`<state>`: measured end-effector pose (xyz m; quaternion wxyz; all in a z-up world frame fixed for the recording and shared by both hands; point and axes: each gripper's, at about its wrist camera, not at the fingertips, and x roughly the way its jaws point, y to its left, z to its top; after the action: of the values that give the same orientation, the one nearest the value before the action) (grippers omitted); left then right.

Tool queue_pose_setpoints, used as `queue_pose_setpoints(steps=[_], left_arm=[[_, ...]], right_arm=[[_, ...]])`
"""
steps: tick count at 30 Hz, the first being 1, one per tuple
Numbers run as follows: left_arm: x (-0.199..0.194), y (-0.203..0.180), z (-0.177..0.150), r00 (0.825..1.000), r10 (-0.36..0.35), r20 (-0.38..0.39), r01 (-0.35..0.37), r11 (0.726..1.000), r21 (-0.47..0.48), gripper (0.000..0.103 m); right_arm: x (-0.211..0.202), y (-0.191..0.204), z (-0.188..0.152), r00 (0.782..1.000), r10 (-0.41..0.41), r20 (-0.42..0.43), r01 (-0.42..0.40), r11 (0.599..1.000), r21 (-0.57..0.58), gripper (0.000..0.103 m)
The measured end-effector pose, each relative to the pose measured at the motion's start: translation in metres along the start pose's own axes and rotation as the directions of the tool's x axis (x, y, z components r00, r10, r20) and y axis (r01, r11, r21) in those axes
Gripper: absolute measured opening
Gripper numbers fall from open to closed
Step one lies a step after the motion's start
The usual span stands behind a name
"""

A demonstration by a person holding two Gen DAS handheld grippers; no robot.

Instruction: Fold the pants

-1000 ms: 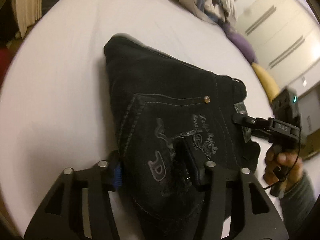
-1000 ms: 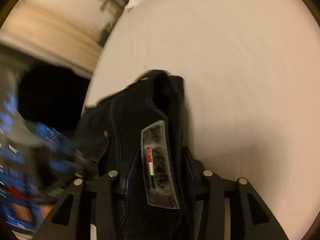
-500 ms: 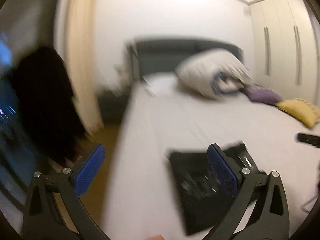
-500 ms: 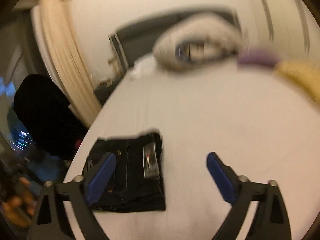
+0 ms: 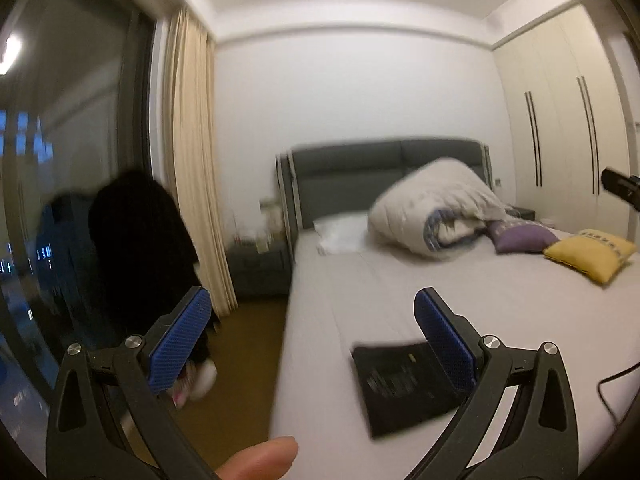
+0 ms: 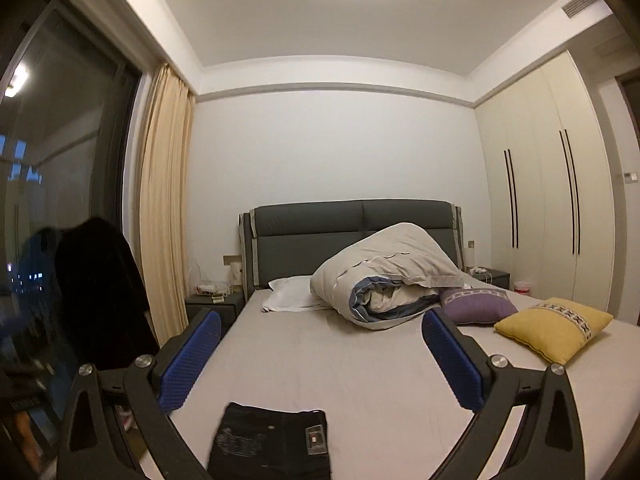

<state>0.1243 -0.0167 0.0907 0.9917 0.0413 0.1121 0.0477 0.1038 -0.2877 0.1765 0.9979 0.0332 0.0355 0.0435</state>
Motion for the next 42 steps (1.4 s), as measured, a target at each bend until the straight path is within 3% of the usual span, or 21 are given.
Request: queue_pose_setpoints(steps=[4, 7, 9, 12, 17, 21, 31, 42], left_arm=[[-0.004, 0.004, -0.018, 0.984, -0.066, -0.167, 0.055, 0.996, -0.068, 0.103], [0.003, 0.001, -0.043, 0.955, -0.065, -0.289, 0.04, 0.995, -0.09, 0.103], [0.013, -0.003, -0.06, 0.939, -0.087, -0.334, 0.058, 0.994, -0.096, 0.103], [0.024, -0.009, -0.083, 0.92, -0.075, -0.386, 0.044, 0.995, -0.087, 0.103], [0.044, -0.018, -0.108, 0.893, -0.089, -0.441, 0.048, 0.993, -0.105, 0.103], [0.06, -0.024, -0.12, 0.882, -0.082, -0.465, 0.038, 0.994, -0.103, 0.103], [0.085, -0.027, -0.132, 0.859, -0.077, -0.507, 0.033, 0.995, -0.096, 0.103], [0.096, -0.028, -0.142, 0.84, -0.08, -0.536, 0.035, 0.995, -0.095, 0.103]], right_arm=[[-0.012, 0.018, -0.008, 0.995, 0.018, -0.096, -0.02, 1.0, -0.02, 0.103], [0.0, 0.027, -0.036, 0.976, -0.063, -0.211, 0.044, 0.995, -0.093, 0.103], [0.009, 0.029, -0.054, 0.95, -0.114, -0.291, 0.09, 0.991, -0.097, 0.103], [0.022, 0.028, -0.077, 0.913, -0.093, -0.397, 0.075, 0.995, -0.059, 0.103], [0.035, 0.027, -0.112, 0.853, -0.109, -0.51, 0.102, 0.994, -0.041, 0.103], [0.041, 0.026, -0.13, 0.82, -0.114, -0.561, 0.112, 0.993, -0.038, 0.103], [0.042, 0.034, -0.145, 0.785, -0.096, -0.611, 0.086, 0.995, -0.046, 0.103], [0.042, 0.039, -0.151, 0.767, -0.078, -0.637, 0.065, 0.997, -0.045, 0.103]])
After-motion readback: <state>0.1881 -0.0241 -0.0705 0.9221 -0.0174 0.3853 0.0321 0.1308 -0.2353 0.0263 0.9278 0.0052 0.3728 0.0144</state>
